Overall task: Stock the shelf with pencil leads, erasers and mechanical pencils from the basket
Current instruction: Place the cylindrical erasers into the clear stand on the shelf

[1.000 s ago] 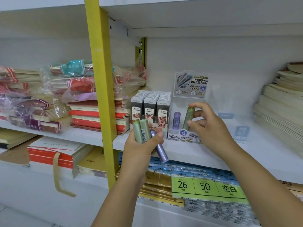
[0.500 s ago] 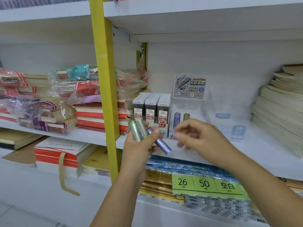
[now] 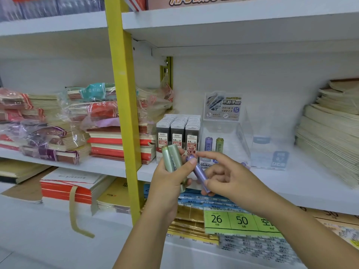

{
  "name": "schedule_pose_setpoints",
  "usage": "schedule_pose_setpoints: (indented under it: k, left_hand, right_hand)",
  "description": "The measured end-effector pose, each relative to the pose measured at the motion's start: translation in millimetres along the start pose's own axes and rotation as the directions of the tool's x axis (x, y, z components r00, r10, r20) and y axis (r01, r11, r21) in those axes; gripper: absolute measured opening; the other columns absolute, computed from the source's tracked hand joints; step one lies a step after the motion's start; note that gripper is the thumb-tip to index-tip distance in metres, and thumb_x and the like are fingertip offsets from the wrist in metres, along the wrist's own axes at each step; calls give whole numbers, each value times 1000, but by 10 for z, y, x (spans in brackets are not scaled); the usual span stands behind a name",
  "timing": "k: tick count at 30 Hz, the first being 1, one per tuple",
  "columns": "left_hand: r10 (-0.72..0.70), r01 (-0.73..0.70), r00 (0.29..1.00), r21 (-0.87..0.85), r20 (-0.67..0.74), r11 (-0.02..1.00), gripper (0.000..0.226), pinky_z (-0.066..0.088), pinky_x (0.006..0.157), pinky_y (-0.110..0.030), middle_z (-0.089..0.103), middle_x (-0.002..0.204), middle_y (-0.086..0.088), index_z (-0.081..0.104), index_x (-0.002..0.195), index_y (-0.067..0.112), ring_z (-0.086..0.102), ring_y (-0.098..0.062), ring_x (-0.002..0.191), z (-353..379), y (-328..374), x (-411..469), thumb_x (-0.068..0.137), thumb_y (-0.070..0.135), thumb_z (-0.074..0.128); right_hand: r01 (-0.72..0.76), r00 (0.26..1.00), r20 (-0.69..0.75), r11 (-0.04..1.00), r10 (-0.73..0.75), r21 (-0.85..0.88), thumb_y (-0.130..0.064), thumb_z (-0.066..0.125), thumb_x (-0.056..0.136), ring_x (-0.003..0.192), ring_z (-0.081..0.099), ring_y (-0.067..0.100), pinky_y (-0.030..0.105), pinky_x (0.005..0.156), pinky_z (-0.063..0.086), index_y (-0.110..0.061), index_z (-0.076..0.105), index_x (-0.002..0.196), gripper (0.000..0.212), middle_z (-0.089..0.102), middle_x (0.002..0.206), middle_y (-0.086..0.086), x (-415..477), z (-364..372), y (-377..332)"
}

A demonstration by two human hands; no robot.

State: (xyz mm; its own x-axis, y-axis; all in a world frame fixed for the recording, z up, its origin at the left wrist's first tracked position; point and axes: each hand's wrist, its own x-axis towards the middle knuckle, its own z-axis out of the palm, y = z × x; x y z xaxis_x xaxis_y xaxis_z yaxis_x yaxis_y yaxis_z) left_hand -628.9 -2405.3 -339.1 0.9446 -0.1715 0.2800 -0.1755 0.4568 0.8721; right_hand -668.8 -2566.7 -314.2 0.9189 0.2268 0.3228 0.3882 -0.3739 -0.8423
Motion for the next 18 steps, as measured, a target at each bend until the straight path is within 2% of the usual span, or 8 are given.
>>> schedule_pose_setpoints:
  k: [3,5,8,10,12,15,18]
  left_hand:
    - [7,-9,999,63,32,998,27,51,65,-29,73,91,3,69,91,38,65,-10,76,13,-1,4,72,31,86]
    - [22,-25,999,114,31,993,25,52,65,-26,75,95,5,69,92,41,67,-8,78,5,-8,13,74,32,84]
    - [49,-46,999,177,-12,983,28,52,63,-21,77,100,9,63,103,35,72,-10,87,-26,-41,42,82,27,80]
    - [51,-40,997,184,-58,982,28,52,58,-19,77,92,11,60,106,29,74,-12,82,-47,-59,80,85,24,77]
    - [42,-24,995,191,-93,981,25,51,55,-18,74,78,11,61,105,26,71,-9,66,-62,-77,112,85,24,77]
    - [68,-41,993,262,-96,964,23,48,52,-17,65,65,11,61,100,27,60,-4,54,-78,-109,149,84,33,76]
    - [94,-66,992,299,-80,952,20,47,50,-16,62,62,14,59,99,30,56,-4,51,-89,-137,173,86,38,73]
  right_hand:
    - [64,996,-64,997,-66,-33,-19,65,89,77,65,12,24,76,55,-56,52,121,51,67,87,-4,31,36,-1]
    - [61,996,-71,998,-63,-23,-16,65,90,77,63,17,26,75,53,-56,52,123,53,66,86,0,47,31,1]
    - [46,994,-96,998,-50,-40,-13,61,92,86,69,14,30,78,57,-57,50,124,55,71,91,-4,71,-50,-27]
    - [74,971,-228,997,-71,3,-12,59,92,88,71,10,29,75,56,-55,54,115,49,74,95,-8,107,-179,-71]
    - [105,928,-364,994,-82,43,-13,59,91,91,71,10,33,78,52,-48,54,108,39,75,94,-6,157,-339,-118]
    - [108,872,-467,988,-149,-113,-15,63,90,89,70,9,38,84,49,-42,46,103,35,75,90,-8,254,-563,-173]
    - [25,873,-454,945,-179,-325,-14,65,88,82,67,13,43,84,51,-42,42,98,38,74,86,-5,346,-684,-149]
